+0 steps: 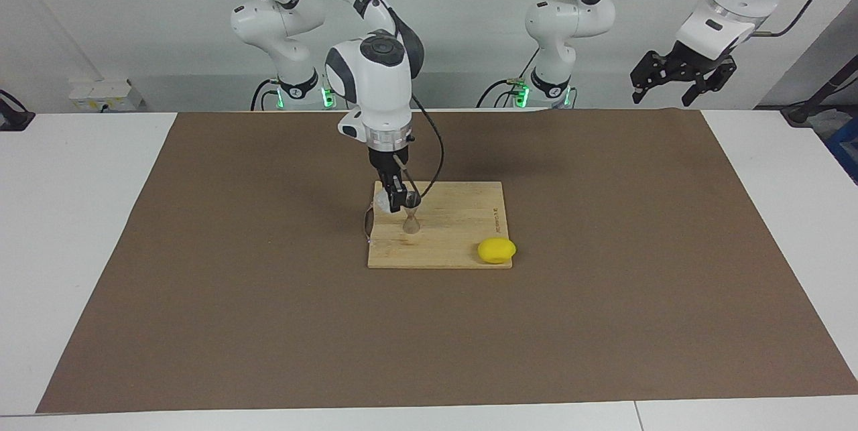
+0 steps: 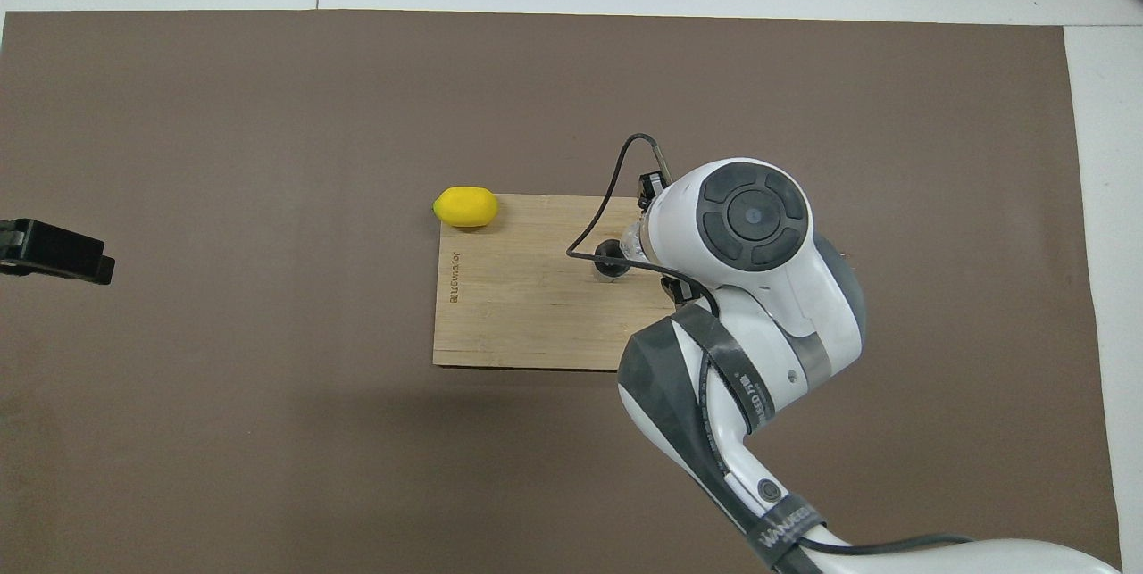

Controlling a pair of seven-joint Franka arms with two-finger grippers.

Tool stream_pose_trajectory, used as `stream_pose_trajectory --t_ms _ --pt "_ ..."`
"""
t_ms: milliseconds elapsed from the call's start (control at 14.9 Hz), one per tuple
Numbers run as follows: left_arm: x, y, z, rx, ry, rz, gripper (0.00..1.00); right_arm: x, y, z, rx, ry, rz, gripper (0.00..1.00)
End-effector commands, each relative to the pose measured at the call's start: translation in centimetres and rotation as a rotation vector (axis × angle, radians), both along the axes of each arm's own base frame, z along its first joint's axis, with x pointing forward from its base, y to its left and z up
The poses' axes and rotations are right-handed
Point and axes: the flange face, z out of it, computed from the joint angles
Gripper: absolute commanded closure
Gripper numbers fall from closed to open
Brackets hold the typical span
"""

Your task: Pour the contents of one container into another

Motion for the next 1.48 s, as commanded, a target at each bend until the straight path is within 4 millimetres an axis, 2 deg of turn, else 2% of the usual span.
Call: stream_pose_trajectory --t_ms 0,269,404,538,606,673,808,942,1077,1279,1346,1413 --pt "0.4 0.0 -0.1 0.014 -0.014 -0.017 0.0 1.4 -2.0 -0.4 0.08 0.044 -0.022 0.91" --pt "0.2 -0.1 -0.5 0.017 -0.009 -0.016 0.0 2.6 -7.7 -2.2 0.224 0.135 -0.075 0.91" --pt "0.3 -0.6 -0.5 0.016 -0.018 -0.026 0.0 3.0 -12.5 -3.6 0.305 0.174 -0.097 0.91" --pt "0.3 -1.2 -0.4 0.016 -0.022 -0.029 0.0 2.7 -16.0 -4.3 0.399 0.197 -0.068 0.91" --pt "0.3 -1.4 -0.4 0.016 -0.023 -0.032 0.0 2.8 -18.5 -4.6 0.435 0.207 -0.081 0.91" --pt "0.3 -1.6 -0.4 0.016 -0.023 -0.037 0.0 2.6 -21.2 -5.6 0.446 0.221 -0.06 0.91" --pt "0.2 -1.9 -0.4 0.017 -0.023 -0.04 0.0 1.6 -24.7 -8.0 0.503 0.218 -0.007 0.91" --pt "0.2 -1.8 -0.4 0.017 -0.022 -0.04 0.0 1.2 -27.1 -9.9 0.553 0.211 0.003 0.92" --pt "-0.1 -1.7 -1.1 0.017 -0.011 -0.039 0.0 1.2 -28.1 -12.0 0.563 0.221 0.029 0.92" --pt "0.1 -1.4 -1.5 0.015 -0.039 -0.038 0.0 1.0 -32.2 -15.0 0.598 0.22 0.039 0.91" --pt "0.1 -0.7 -1.5 0.017 -0.039 -0.025 0.0 0.8 -33.7 -16.0 0.62 0.223 0.045 0.91" --pt "0.1 -0.8 -1.5 0.017 -0.039 -0.024 0.0 0.6 -34.3 -16.8 0.63 0.216 0.068 0.91"
